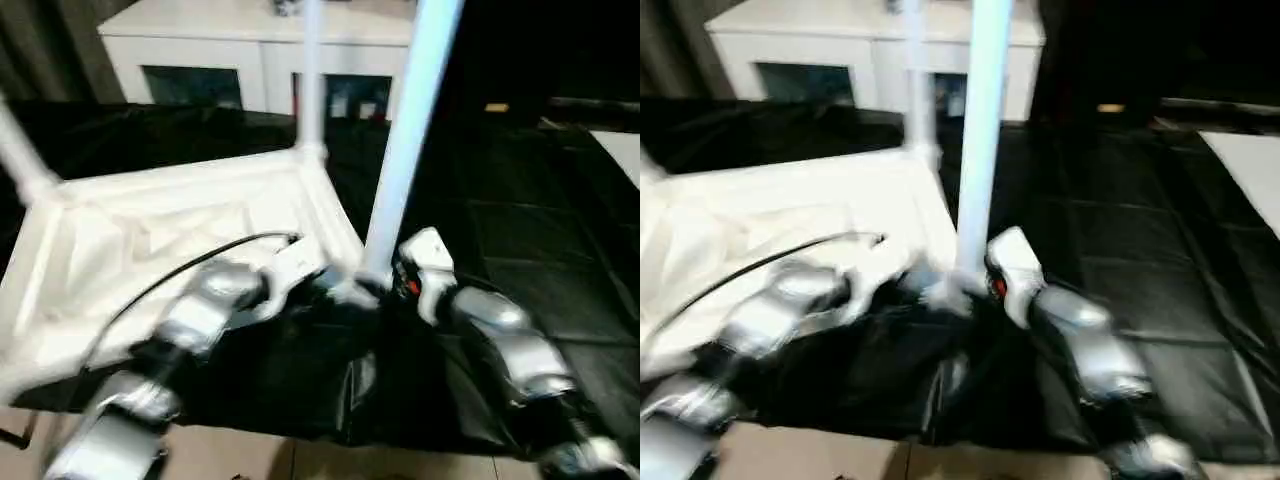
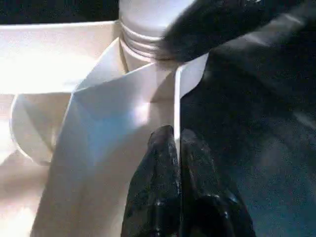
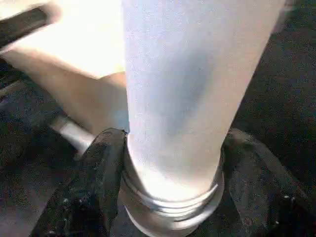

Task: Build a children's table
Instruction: Rotate leg to tighten

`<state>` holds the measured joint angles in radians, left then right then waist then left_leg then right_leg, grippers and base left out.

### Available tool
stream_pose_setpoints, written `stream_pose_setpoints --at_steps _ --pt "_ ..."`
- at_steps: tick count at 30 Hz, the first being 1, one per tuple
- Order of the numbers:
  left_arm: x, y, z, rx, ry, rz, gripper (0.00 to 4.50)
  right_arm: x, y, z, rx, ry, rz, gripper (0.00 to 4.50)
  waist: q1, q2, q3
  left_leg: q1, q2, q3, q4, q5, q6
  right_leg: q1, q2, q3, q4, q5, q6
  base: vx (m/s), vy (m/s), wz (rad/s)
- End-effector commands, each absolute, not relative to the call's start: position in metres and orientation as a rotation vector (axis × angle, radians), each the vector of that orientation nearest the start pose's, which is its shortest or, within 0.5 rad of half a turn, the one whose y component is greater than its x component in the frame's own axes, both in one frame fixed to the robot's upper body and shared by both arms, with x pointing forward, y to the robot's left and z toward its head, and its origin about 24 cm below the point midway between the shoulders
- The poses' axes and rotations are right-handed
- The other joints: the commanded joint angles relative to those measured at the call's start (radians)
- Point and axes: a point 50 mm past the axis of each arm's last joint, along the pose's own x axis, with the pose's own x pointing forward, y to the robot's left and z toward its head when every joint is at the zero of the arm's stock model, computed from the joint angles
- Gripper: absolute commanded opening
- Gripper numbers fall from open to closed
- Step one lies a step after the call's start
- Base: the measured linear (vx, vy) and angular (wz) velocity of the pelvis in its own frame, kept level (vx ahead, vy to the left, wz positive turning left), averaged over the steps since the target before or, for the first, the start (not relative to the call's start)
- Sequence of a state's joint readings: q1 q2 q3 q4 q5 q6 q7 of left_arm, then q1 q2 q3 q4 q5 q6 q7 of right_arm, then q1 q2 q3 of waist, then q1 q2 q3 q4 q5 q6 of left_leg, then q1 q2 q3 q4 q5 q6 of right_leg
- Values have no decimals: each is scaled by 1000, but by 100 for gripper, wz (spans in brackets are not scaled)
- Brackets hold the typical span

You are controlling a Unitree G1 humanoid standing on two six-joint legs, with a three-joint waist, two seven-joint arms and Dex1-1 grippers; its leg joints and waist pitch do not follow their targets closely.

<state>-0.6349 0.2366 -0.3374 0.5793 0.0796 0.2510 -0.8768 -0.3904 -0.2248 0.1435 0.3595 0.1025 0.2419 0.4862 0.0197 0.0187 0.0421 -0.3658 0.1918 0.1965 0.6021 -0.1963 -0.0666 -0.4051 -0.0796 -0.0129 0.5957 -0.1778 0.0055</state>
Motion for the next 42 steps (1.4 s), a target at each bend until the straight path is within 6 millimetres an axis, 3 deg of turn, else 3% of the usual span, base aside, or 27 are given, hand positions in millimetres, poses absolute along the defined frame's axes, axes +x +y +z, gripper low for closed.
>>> stream_pose_setpoints --at_steps 1,4,6,9,11,14,17,19,20,22,23,29,30,31,35,36,42 --pt "338 91 46 417 458 -970 0 316 -148 20 -151 397 394 269 -6 -10 -55 12 22 -14 -81 -244 -7 33 -38 21 -74 -287 -192 0 0 0" --pt "348 79 48 394 454 -858 0 320 -139 12 -117 439 267 268 -6 -9 -59 8 19 -16 -79 -223 2 40 -39 21 -72 -238 -194 0 0 0" --pt "355 71 51 381 449 -769 0 323 -132 8 -86 468 178 268 -10 -8 -60 10 16 -13 -75 -211 5 37 -37 22 -72 -211 -207 0 0 0" --pt "361 61 54 375 437 -712 0 329 -127 8 -67 476 75 267 -7 -7 -65 8 16 -14 -74 -173 20 46 -37 19 -66 -137 -219 0 0 0" --pt "364 55 56 386 425 -693 0 334 -124 11 -65 472 17 267 -8 -6 -66 7 15 -13 -72 -156 27 45 -38 20 -64 -106 -228 0 0 0" --pt "364 53 57 403 409 -709 0 339 -116 17 -54 436 62 267 -5 -7 -65 6 17 -12 -72 -152 51 49 -39 17 -62 -75 -239 0 0 0" --pt "364 55 56 413 404 -722 0 341 -109 26 13 371 132 267 -5 -8 -63 7 18 -11 -72 -172 57 49 -41 17 -66 -103 -239 0 0 0" --pt "363 58 54 428 404 -725 0 341 -107 32 9 319 164 337 -4 -7 -62 8 21 -13 -74 -185 55 48 -42 17 -68 -128 -236 0 0 0" --pt "363 60 53 432 406 -726 0 341 -107 36 8 290 185 337 -2 -10 -63 6 21 -13 -74 -178 57 49 -42 18 -66 -122 -235 0 0 0" --pt "363 63 52 439 405 -732 0 341 -111 41 -8 258 197 359 -1 -11 -62 2 19 -14 -74 -167 63 53 -41 17 -64 -105 -231 0 0 0" --pt "362 65 51 442 404 -736 0 340 -113 43 -17 250 202 371 -8 -14 -63 -4 18 -16 -75 -153 63 58 -41 15 -61 -96 -227 0 0 0" --pt "357 73 50 468 394 -811 0 331 -129 49 -50 250 367 381 -9 -12 -64 -1 21 -12 -68 -121 105 56 -41 16 -57 -50 -253 0 0 0" --pt "349 77 48 483 400 -908 0 320 -138 50 -93 251 525 381 -5 -5 -63 2 24 -14 -70 -138 112 57 -42 15 -59 -65 -261 0 0 0" --pt "346 79 47 486 406 -946 0 315 -142 51 -97 251 587 381 -2 -10 -61 1 26 -12 -68 -141 117 57 -41 17 -62 -61 -256 0 0 0" --pt "332 85 45 484 408 -1137 0 298 -150 56 -133 245 798 381 3 -7 -57 1 30 -11 -73 -182 109 52 -41 19 -65 -102 -263 0 0 0" --pt "321 89 45 483 408 -1263 0 289 -154 56 -176 256 898 381 6 -5 -56 6 33 -13 -76 -209 93 49 -44 19 -68 -146 -262 0 0 0" --pt "307 99 48 477 438 -1402 0 284 -159 56 -257 285 997 381 18 -2 -53 17 38 -11 -82 -244 49 37 -42 21 -66 -181 -254 0 0 0"
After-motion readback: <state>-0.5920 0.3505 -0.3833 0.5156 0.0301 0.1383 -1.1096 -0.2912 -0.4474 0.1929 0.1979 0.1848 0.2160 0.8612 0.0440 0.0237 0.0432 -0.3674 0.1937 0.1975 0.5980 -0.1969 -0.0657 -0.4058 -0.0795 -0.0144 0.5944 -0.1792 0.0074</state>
